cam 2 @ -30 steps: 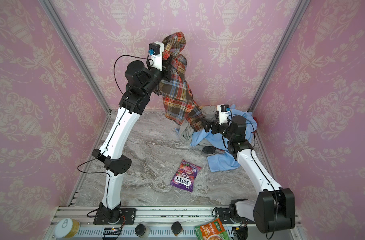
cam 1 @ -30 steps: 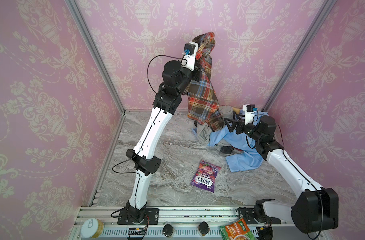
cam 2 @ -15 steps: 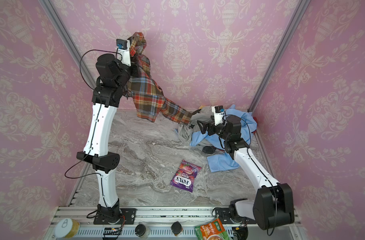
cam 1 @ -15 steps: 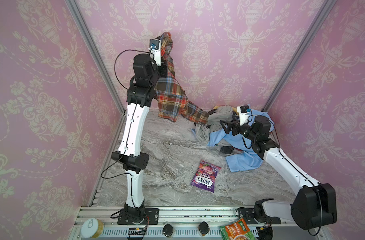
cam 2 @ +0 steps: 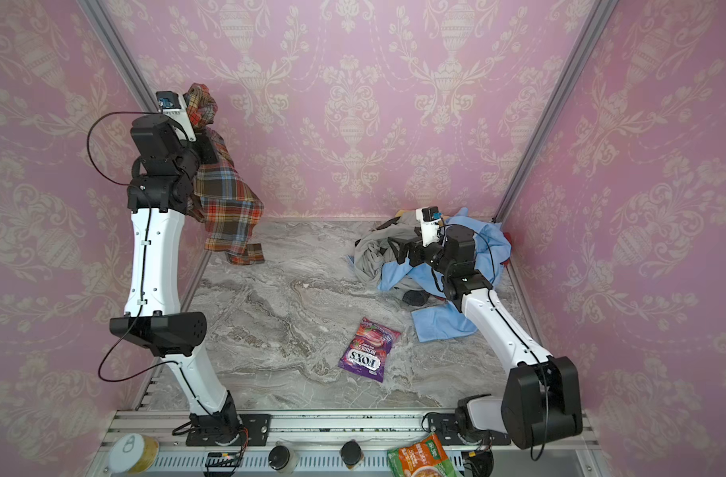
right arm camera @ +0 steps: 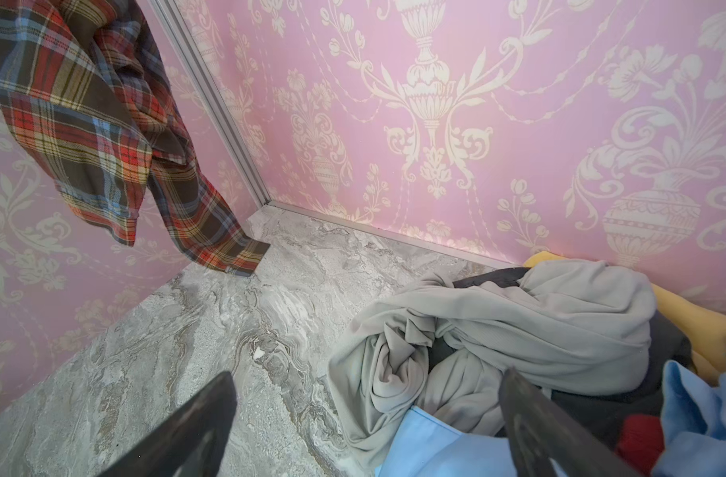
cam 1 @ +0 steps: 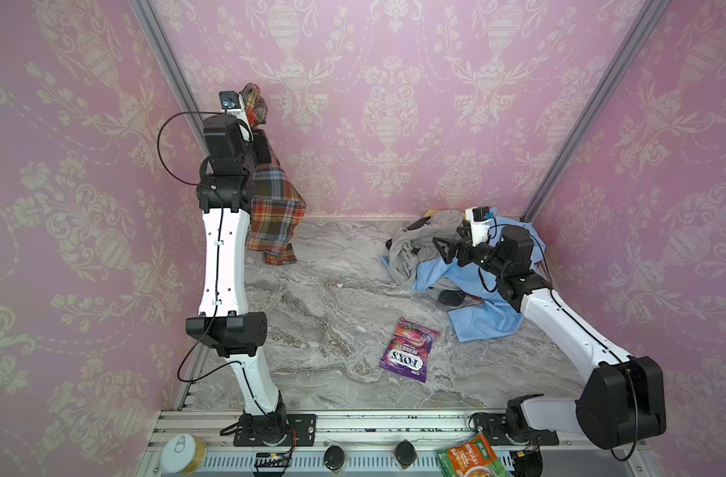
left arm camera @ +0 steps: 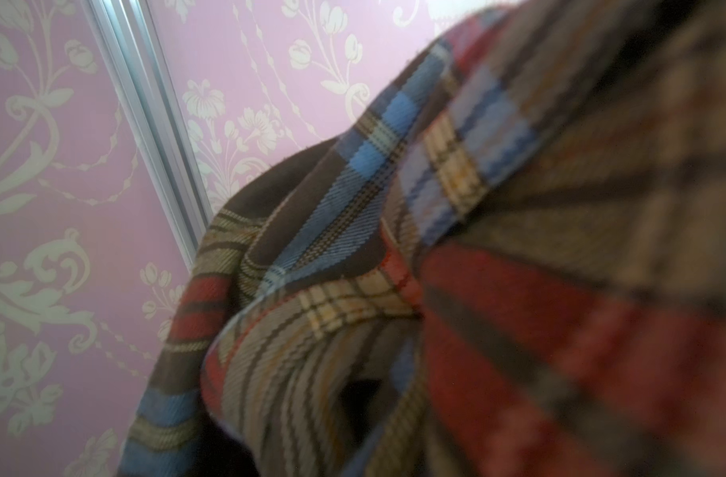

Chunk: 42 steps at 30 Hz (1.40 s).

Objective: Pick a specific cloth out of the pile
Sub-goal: 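Carry the plaid shirt away from the pile and lower it with the left gripper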

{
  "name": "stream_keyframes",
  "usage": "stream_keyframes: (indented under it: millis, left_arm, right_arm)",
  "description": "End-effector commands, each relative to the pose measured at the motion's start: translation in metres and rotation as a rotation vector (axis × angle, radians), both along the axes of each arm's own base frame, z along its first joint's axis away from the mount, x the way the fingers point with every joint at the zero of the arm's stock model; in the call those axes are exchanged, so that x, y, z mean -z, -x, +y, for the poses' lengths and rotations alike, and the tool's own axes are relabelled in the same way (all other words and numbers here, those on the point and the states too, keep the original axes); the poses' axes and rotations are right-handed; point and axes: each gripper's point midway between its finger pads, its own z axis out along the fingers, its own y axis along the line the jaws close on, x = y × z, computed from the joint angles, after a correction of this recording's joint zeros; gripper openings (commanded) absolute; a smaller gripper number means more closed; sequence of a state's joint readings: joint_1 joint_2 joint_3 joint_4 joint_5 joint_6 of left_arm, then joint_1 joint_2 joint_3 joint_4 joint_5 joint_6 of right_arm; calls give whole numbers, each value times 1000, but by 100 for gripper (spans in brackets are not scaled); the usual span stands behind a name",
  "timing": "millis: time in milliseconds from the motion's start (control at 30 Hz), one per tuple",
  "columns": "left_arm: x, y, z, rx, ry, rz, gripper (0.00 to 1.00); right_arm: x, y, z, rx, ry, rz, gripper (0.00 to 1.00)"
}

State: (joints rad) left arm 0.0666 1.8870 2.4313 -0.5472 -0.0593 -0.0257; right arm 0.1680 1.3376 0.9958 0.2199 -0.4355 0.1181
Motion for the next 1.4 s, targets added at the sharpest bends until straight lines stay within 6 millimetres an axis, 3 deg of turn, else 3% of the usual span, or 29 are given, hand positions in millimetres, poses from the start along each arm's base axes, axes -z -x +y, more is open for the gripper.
stream_keyframes:
  millis: [0, 100, 400, 567, 900, 1367]
  left_arm:
    - [-18, 8, -8, 28, 63, -78, 0]
    - [2, -3, -14, 62, 126, -48, 0]
    - [106, -38, -23, 101, 391, -34, 0]
    - [146, -39, -17, 56, 396, 19, 0]
    - [270, -6, -2, -75, 345, 288, 0]
    - [395, 94, -18, -176, 539, 690, 0]
  right_arm:
    - [-8, -2, 5, -5, 12, -25, 100]
    - [-8, -1, 5, -1, 11, -28, 100]
    - [-10, 5, 4, 3, -2, -35, 100]
    - [-11, 4, 9, -4, -18, -41, 100]
    - [-2, 12, 13, -4, -46, -56, 100]
    - [22, 27, 18, -24, -85, -26, 100]
